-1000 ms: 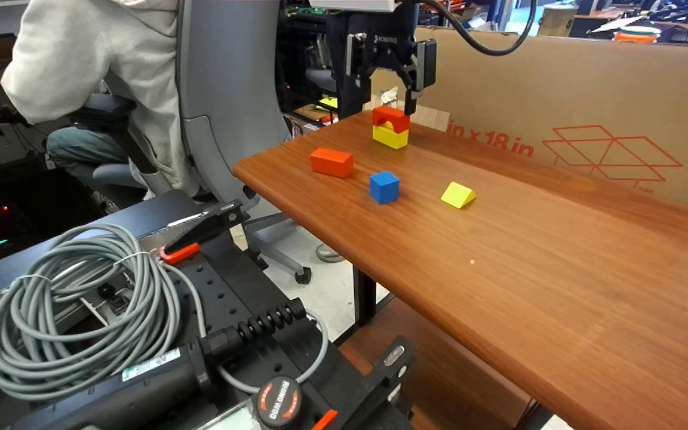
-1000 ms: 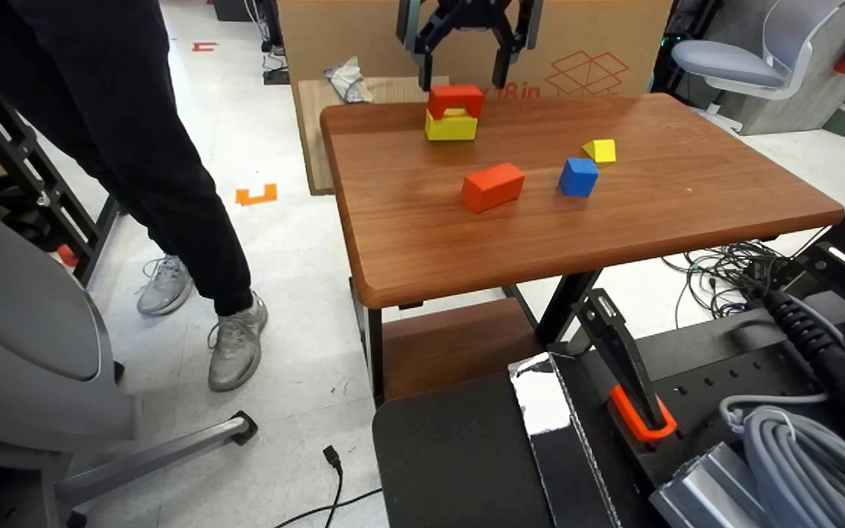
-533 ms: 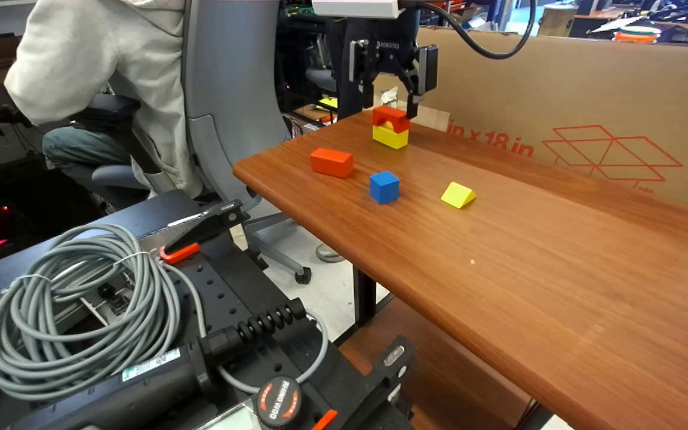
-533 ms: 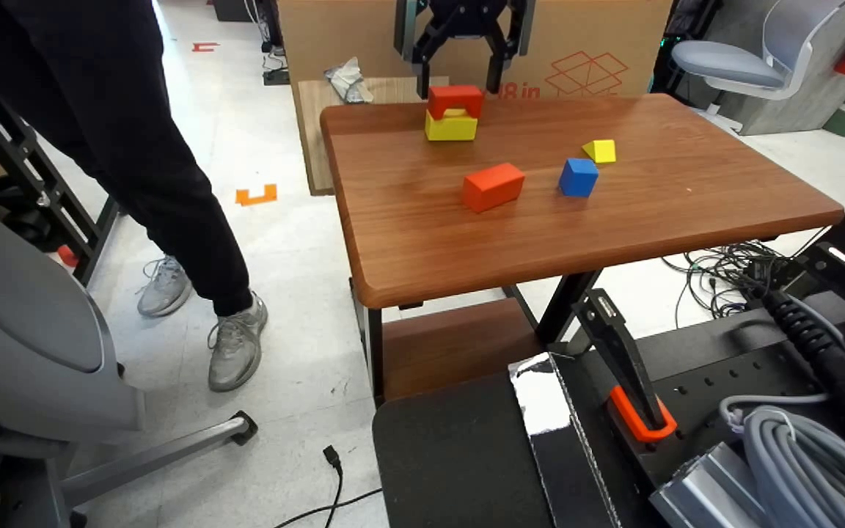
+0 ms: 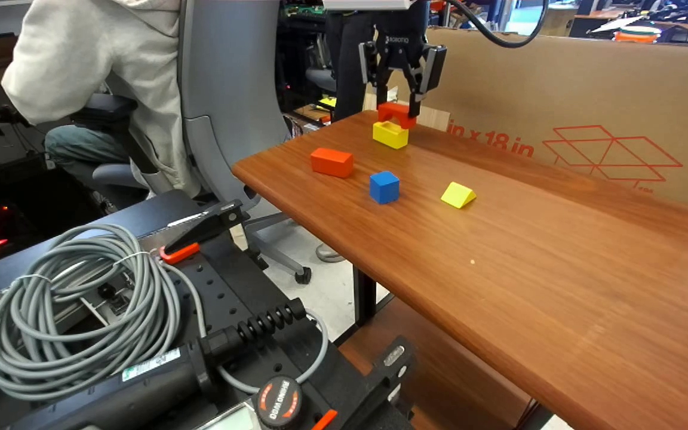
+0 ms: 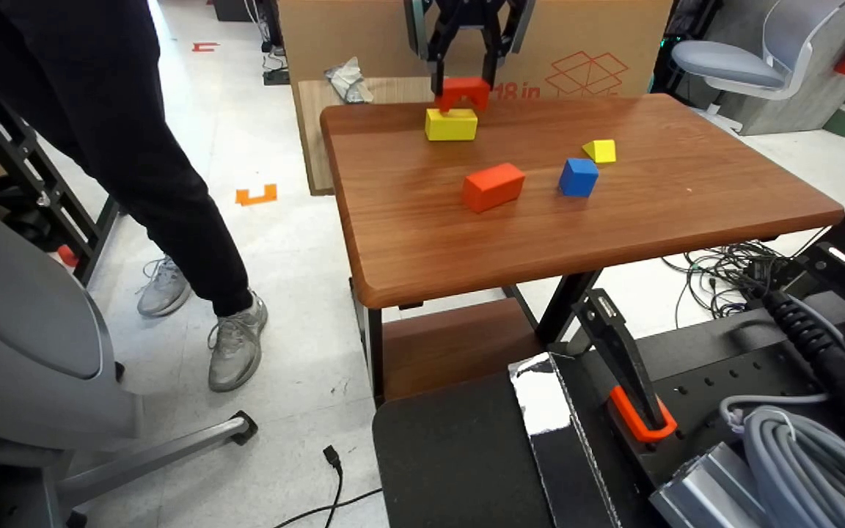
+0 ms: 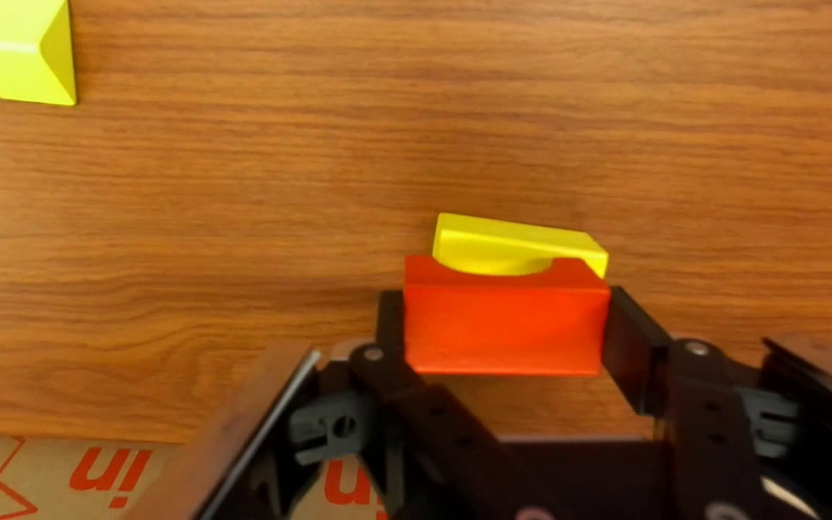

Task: Pick up the orange object from the yellow object and put on the table

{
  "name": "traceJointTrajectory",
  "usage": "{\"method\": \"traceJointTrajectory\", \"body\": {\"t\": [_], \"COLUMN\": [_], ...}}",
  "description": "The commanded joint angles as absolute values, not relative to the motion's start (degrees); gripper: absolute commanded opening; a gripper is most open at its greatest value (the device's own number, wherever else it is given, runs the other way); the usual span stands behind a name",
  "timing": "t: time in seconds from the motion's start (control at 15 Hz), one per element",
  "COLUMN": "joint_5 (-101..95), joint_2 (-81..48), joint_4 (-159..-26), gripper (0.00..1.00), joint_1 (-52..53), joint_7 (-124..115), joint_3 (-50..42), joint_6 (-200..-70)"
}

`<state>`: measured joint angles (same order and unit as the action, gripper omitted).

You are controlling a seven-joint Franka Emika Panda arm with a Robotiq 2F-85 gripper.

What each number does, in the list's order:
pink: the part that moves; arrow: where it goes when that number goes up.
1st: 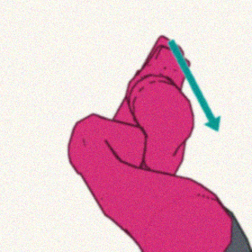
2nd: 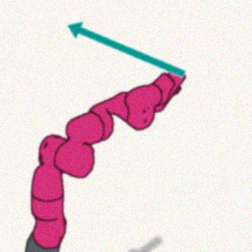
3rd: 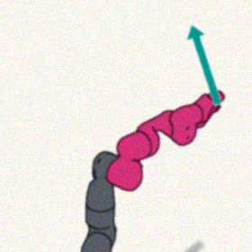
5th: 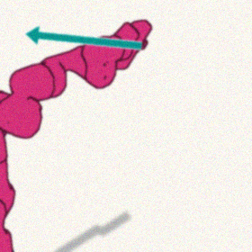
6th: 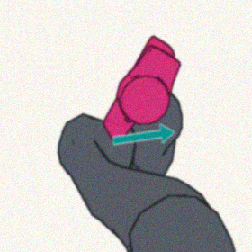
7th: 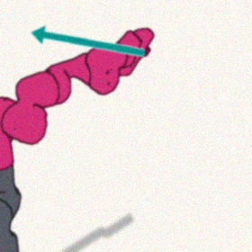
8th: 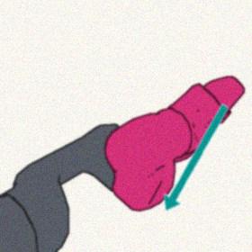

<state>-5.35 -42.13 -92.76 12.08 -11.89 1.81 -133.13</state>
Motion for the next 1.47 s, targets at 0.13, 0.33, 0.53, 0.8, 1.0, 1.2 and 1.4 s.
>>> {"method": "traceJointTrajectory", "body": {"t": [0.13, 0.33, 0.53, 0.8, 1.0, 1.2, 1.4], "joint_5": [-5.1, -5.3, -5.0, -4.6, -5.0, -5.0, -4.9], "joint_2": [-38.7, -38.0, -39.1, -41.1, -42.9, -44.6, -45.7], "joint_4": [-94.3, -95.2, -94.8, -94.0, -93.7, -93.1, -92.5], "gripper": [0.41, 0.41, 0.41, 0.41, 0.41, 0.41, 0.41], "joint_1": [9.3, 7.0, 4.2, 1.3, 0.9, 1.4, 1.7], "joint_7": [-9.5, -8.2, -6.5, -3.6, -1.8, -1.4, -1.3], "joint_3": [0.6, -0.7, -1.7, -1.5, -1.2, -1.0, -0.7], "joint_6": [-130.3, -131.3, -131.5, -131.0, -131.3, -130.9, -130.7]}}
